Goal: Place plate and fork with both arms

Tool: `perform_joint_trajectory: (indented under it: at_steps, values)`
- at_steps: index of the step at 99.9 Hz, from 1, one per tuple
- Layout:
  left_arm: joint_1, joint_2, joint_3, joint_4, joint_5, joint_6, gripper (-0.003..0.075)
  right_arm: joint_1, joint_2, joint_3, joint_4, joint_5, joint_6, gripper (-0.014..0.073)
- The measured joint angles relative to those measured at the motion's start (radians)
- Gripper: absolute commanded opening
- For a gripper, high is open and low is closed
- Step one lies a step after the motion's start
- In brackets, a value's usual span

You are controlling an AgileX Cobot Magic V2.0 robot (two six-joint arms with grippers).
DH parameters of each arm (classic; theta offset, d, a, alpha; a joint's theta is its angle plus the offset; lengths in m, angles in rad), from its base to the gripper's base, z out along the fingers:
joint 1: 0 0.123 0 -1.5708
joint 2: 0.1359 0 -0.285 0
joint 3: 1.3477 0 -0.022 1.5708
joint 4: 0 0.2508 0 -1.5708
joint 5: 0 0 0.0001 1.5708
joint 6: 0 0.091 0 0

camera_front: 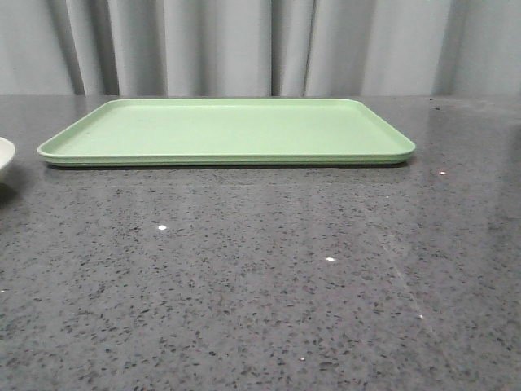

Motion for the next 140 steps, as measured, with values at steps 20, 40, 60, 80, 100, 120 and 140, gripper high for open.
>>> perform_joint_trajectory:
  at_steps: [20,40,60,80,100,120,140]
  values:
    - [0.000,0.000,0.000,0.000,-0.008,0.000,-0.0020,0.000,0.000,0.000,0.000,0.000,0.000,-0.0066]
    - [0.000,0.000,0.000,0.000,-0.008,0.000,-0.0020,0.000,0.000,0.000,0.000,0.000,0.000,-0.0066]
    - [0.000,0.000,0.000,0.000,-0.008,0.000,-0.0020,0.000,0.000,0.000,0.000,0.000,0.000,-0.0066]
    - [0.000,0.000,0.000,0.000,-0.008,0.000,-0.0020,0.000,0.000,0.000,0.000,-0.017,0.000,-0.0066]
    - [0.000,0.000,-0.017,-0.014,0.025,0.000,-0.0021,0.000,0.000,-0.002,0.000,-0.050,0.000,-0.0066]
    - [0.000,0.020,-0.164,-0.018,0.156,0.000,-0.0021,0.000,0.010,-0.127,0.000,0.051,0.000,-0.0066]
    - [0.000,0.138,-0.331,-0.018,0.227,0.000,-0.0021,0.000,0.140,-0.320,0.000,0.204,0.000,-0.0066]
